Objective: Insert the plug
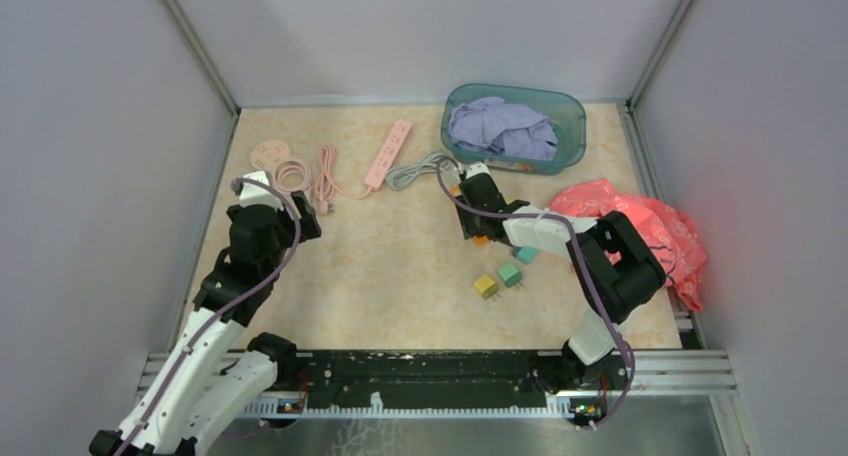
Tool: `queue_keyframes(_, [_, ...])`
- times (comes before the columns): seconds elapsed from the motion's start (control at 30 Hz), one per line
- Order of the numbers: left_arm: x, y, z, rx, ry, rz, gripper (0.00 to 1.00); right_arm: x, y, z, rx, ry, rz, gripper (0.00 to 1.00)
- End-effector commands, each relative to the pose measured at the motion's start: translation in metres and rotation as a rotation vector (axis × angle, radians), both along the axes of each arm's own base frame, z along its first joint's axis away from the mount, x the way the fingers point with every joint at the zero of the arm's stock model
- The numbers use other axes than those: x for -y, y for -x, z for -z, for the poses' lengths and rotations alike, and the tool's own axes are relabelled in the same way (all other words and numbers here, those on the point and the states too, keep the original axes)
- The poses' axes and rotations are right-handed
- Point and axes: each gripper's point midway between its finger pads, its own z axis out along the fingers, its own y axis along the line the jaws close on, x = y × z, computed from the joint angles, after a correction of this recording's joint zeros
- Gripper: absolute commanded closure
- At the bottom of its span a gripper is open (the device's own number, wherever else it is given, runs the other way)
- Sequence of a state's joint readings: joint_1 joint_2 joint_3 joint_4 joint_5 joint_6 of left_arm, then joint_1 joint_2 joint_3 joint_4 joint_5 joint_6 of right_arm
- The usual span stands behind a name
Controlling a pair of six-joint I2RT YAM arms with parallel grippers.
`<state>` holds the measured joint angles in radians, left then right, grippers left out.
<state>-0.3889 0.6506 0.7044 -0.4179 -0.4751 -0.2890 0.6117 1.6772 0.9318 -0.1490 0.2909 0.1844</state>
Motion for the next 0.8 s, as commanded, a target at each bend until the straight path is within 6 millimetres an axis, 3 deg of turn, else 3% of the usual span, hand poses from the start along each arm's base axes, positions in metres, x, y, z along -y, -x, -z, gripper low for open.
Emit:
queue_keyframes(0.0, [0.001,-0.01,-0.003,-0.001,0.007,0.011,0.0,-0.026,-0.026,-0.045,0.156,-0.132,-0.047,0.46])
queue_keyframes(0.13, [0.006,-0.022,0.006,-0.043,0.034,0.019,0.0,-0.029,-0.017,-0.057,0.17,-0.175,-0.086,0.3])
queue_keyframes(0.3, [-0.003,-0.044,0.012,-0.087,0.064,-0.031,0.0,-0.027,0.001,-0.077,0.225,-0.259,-0.115,0.19])
queue_keyframes(0.5, [-0.027,-0.078,0.029,-0.152,0.162,-0.143,0.0,-0.016,0.02,-0.101,0.359,-0.37,-0.108,0.15])
queue_keyframes(0.77, [-0.062,-0.126,0.067,-0.269,0.228,-0.274,0.02,0.002,0.031,-0.127,0.542,-0.472,-0.066,0.13])
